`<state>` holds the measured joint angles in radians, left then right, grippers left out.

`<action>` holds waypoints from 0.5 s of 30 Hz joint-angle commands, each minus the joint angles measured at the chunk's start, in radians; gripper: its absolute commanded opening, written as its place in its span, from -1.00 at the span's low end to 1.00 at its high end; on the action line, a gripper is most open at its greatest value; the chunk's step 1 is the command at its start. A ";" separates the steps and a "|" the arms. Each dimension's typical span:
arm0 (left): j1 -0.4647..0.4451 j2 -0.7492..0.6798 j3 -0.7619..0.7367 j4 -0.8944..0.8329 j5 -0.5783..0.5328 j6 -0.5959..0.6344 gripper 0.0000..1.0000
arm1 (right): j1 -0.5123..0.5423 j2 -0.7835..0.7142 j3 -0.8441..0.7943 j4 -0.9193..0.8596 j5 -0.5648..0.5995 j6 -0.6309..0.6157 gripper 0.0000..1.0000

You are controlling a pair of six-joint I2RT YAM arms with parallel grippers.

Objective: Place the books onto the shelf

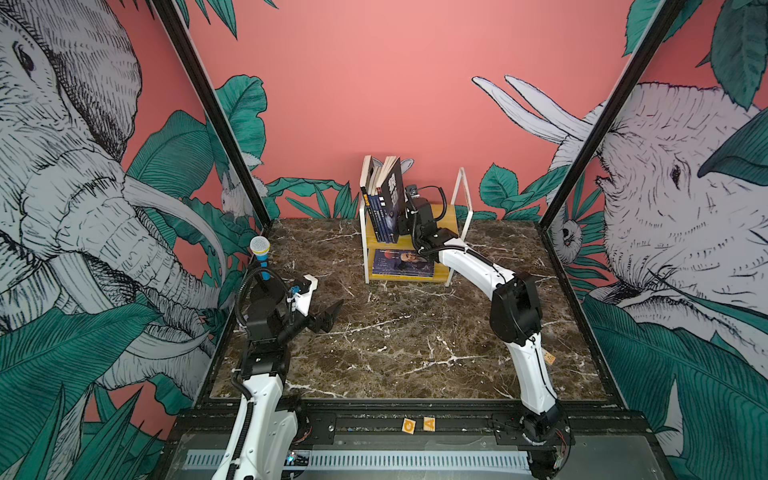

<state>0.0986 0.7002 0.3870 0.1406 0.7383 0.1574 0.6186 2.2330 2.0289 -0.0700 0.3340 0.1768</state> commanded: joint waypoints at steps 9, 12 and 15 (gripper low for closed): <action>-0.013 0.004 -0.005 0.004 0.014 -0.008 0.99 | 0.025 -0.105 -0.033 -0.022 0.042 -0.047 -0.43; -0.014 -0.001 -0.011 0.008 0.001 0.002 0.99 | 0.029 -0.179 -0.075 -0.020 0.040 -0.066 -0.28; -0.015 0.000 -0.006 0.002 -0.007 0.000 0.99 | 0.043 -0.257 -0.132 -0.017 0.050 -0.085 -0.19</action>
<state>0.0856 0.7040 0.3870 0.1402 0.7341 0.1566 0.6430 2.0876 1.9144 -0.1162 0.3645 0.1188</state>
